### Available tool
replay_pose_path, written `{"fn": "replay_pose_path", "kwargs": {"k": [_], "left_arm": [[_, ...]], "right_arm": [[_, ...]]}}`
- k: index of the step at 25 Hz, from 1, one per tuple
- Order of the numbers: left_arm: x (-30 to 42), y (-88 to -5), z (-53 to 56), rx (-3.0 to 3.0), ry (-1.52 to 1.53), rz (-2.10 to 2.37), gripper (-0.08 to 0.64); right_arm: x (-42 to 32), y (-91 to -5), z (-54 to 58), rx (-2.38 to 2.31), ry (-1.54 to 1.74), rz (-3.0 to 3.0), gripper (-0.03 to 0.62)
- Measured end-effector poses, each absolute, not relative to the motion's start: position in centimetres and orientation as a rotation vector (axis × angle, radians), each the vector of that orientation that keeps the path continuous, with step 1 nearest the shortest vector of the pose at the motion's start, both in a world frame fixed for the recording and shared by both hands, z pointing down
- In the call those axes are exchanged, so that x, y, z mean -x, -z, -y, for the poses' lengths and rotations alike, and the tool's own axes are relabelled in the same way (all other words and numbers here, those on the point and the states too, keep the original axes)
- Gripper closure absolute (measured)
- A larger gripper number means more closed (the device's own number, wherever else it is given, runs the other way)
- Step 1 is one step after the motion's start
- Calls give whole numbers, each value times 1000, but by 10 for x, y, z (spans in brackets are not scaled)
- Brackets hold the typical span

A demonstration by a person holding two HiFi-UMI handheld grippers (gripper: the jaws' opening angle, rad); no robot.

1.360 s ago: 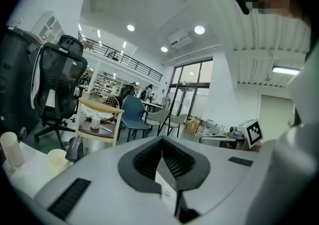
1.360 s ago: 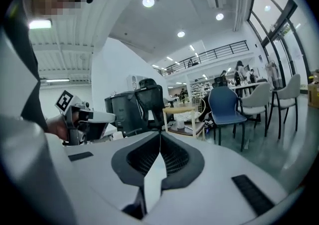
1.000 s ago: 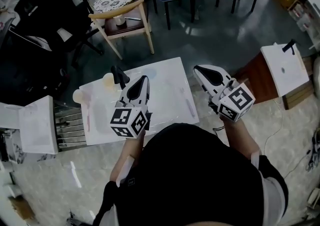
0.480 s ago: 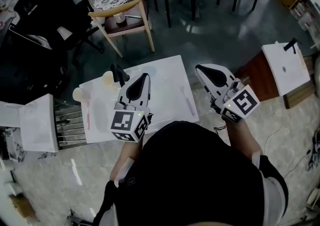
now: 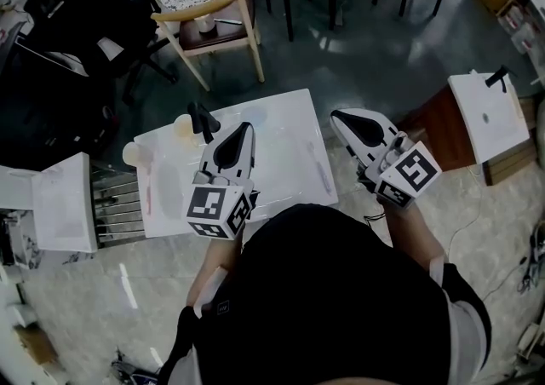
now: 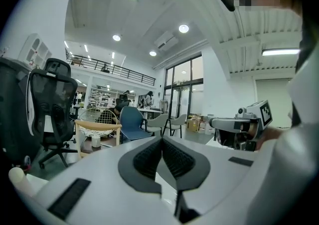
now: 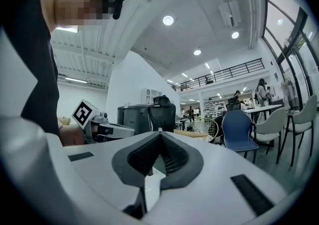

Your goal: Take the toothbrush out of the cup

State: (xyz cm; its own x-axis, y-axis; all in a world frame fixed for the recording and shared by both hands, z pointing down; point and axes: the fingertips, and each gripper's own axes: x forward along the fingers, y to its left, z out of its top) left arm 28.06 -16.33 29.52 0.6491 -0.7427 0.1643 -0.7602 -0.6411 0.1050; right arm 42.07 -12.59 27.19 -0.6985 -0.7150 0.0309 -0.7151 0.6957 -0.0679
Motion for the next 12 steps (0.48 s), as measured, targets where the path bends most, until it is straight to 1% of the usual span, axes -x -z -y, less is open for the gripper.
{"fn": "replay_pose_path", "kwargs": {"k": [12], "left_arm": [[-286, -300, 161, -2697, -172, 1221, 543]], "right_arm": [[-423, -281, 124, -1214, -113, 2846, 565]]}}
